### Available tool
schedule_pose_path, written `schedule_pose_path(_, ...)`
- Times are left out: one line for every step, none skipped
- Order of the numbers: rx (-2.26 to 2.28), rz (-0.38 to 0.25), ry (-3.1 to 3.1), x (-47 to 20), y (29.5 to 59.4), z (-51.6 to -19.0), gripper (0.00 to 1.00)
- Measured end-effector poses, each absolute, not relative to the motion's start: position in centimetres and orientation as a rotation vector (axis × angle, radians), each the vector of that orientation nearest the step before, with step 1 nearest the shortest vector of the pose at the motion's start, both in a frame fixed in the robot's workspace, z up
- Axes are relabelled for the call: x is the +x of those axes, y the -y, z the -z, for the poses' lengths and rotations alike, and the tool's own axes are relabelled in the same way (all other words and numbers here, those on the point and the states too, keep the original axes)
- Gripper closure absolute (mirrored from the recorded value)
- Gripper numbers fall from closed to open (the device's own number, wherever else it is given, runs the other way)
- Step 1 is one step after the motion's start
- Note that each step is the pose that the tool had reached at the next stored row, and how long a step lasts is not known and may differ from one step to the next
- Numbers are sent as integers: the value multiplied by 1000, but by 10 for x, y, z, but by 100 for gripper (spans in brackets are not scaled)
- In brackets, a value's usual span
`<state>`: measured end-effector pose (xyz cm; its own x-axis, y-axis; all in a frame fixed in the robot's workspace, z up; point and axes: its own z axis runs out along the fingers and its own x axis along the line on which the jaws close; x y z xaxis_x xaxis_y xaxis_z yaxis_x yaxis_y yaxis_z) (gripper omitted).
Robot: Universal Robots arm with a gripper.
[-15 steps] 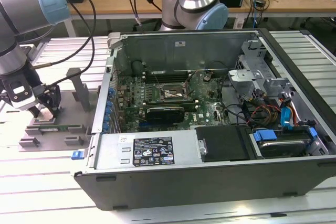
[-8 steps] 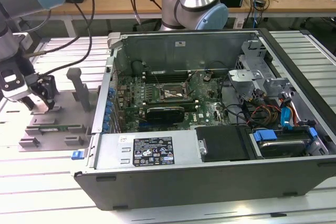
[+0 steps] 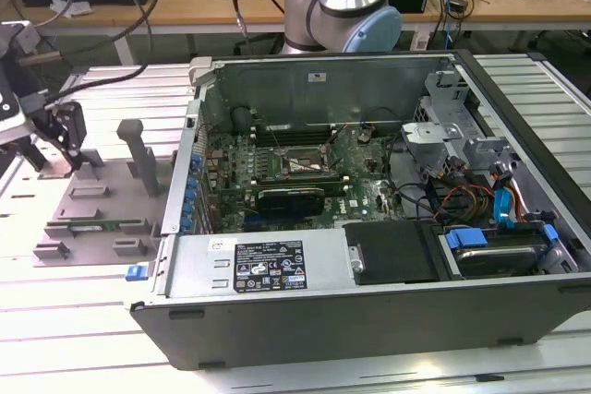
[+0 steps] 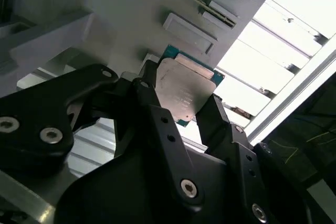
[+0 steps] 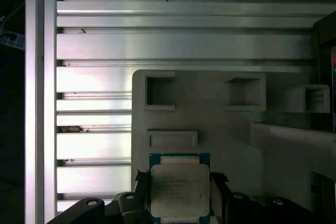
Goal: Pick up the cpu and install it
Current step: 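Pick up the cpu and move it towards the insertion slot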
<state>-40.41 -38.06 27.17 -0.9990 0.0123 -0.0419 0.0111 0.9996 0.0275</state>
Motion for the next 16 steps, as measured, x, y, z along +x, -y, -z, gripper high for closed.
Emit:
schedule_pose_path(18, -42, -3099, -404, 381, -274, 46)
schedule_pose_path(18, -42, -3098, -404, 381, -277, 46)
schedule_pose_path(18, -42, -3098, -404, 381, -281, 46)
schedule_pose_path(18, -42, -3097, -404, 381, -286, 46)
schedule_pose_path(18, -42, -3096, -404, 381, -289, 46)
schedule_pose_path(18, -42, -3095, -404, 381, -291, 46)
schedule_pose_path(18, -42, -3094, -404, 381, -295, 46)
schedule_pose_path(18, -42, -3093, -404, 381, -301, 46)
schedule_pose_path(18, -42, -3091, -404, 381, -307, 46)
schedule_pose_path(18, -42, -3089, -404, 380, -313, 46)
schedule_pose_path(18, -42, -3087, -404, 380, -316, 46)
schedule_pose_path(18, -42, -3086, -404, 380, -318, 46)
schedule_pose_path(18, -42, -3085, -404, 380, -321, 46)
schedule_pose_path(18, -42, -3084, -404, 380, -324, 46)
schedule_pose_path(18, -42, -3083, -404, 380, -327, 46)
schedule_pose_path(18, -42, -3083, -404, 380, -330, 46)
